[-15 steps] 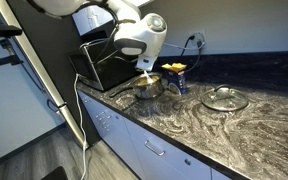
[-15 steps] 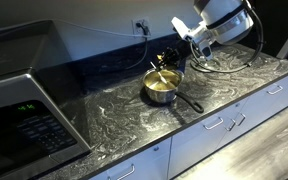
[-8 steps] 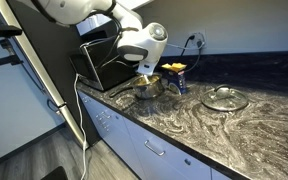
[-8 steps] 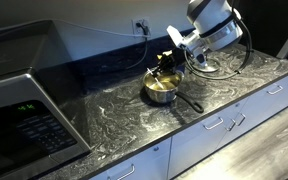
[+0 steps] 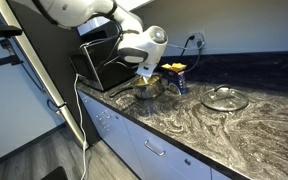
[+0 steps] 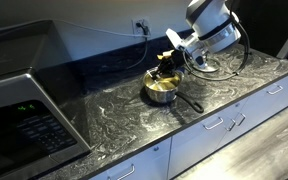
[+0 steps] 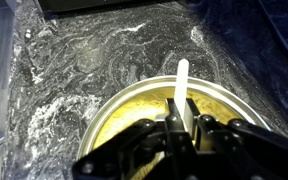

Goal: Pick up the spoon, stir in the pot to mix the objects, put the spoon back on the table and then, pick up the lid and close the pot

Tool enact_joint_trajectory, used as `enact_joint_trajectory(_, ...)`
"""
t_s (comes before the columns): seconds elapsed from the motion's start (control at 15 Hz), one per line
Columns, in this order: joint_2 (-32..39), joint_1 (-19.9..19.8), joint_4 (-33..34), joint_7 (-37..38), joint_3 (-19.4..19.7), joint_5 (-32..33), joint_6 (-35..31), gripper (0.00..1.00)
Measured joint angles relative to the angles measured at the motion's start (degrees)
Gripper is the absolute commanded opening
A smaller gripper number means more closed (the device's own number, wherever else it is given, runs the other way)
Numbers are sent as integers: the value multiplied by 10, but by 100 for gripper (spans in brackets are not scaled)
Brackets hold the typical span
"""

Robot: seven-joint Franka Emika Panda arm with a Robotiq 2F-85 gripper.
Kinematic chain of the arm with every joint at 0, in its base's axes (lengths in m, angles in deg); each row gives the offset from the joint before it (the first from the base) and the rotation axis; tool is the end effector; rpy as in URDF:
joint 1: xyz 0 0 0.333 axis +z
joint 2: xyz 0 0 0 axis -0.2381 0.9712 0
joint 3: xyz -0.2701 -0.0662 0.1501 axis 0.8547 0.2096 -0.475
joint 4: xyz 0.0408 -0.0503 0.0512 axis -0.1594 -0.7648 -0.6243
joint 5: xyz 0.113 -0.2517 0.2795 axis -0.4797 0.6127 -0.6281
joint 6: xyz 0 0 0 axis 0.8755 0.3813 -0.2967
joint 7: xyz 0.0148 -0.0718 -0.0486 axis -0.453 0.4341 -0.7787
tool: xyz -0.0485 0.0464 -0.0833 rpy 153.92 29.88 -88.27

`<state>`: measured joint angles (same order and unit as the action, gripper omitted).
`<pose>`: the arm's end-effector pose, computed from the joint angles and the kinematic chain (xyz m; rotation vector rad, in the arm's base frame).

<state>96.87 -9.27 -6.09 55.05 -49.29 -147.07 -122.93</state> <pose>0.6907 0.1077 0.2671 -1.3243 1.8735 0.5898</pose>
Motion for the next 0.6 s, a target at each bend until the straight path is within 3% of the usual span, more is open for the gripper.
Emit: enact_joint_trajectory(0.6, -4, -2, -2, 64, 26, 26, 0, 3)
